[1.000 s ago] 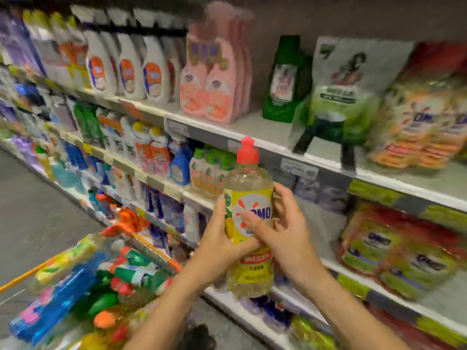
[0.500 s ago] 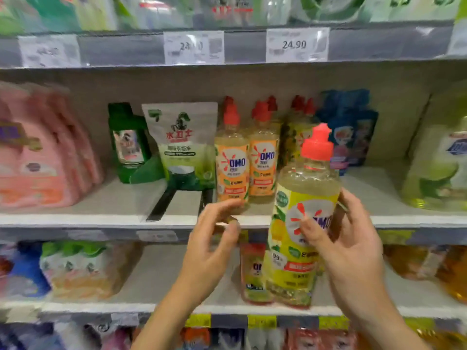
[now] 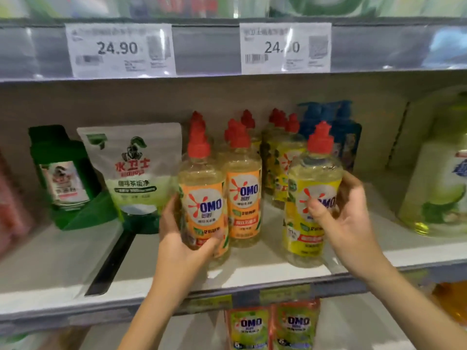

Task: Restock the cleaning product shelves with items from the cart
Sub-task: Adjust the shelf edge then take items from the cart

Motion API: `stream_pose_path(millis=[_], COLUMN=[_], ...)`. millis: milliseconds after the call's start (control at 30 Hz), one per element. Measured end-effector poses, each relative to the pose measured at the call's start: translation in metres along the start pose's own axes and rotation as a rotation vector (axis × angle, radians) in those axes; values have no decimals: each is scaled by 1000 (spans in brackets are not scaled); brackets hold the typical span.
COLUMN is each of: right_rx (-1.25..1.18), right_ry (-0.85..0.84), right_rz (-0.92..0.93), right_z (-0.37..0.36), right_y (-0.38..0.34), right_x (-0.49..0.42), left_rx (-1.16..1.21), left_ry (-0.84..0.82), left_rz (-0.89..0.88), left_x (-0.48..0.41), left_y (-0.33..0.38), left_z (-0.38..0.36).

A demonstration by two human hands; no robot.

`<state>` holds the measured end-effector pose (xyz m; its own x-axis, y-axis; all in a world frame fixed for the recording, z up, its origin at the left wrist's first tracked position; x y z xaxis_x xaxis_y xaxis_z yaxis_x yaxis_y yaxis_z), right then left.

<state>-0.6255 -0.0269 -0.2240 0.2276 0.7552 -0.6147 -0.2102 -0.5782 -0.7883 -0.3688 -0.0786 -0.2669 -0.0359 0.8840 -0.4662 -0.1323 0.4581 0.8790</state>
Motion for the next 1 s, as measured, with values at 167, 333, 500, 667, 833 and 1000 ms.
stream_pose_path(millis=[167,333,500,667,833,1000], right_rx=[3,143,212,378,755,829], right_ry=[-34,-152,-169,-154,25,-106], right_rz=[-139,-140,-36,-56,7,-92], right_z=[-6,-22,-44,-67,-69,-68], right_y=[25,46,66,83,81,93], right_x=[-20,-54,-71,-97,-88,-63], left_rx=[109,114,115,112,93,68], left_ry=[-27,-33,-37,-58,-75,-99], left_rz=[90,130,134,156,150,130], left_x=[3,5,4,6,8,7], left_y=[-8,-10,-9,-12,-11,-11], left_z=[-4,-7,-8,-7,-7,-7])
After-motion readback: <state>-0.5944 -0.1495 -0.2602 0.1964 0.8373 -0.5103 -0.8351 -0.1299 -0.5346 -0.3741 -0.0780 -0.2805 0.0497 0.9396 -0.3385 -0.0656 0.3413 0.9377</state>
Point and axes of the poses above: each hand's wrist, its own x-axis away from the middle knuckle, its own z-axis out of the back of the hand, y = z × x, the point moved 3 cm from there along -x, towards the middle knuckle, and after that the axes turned 1 degree about x, right-handed, at the moved point
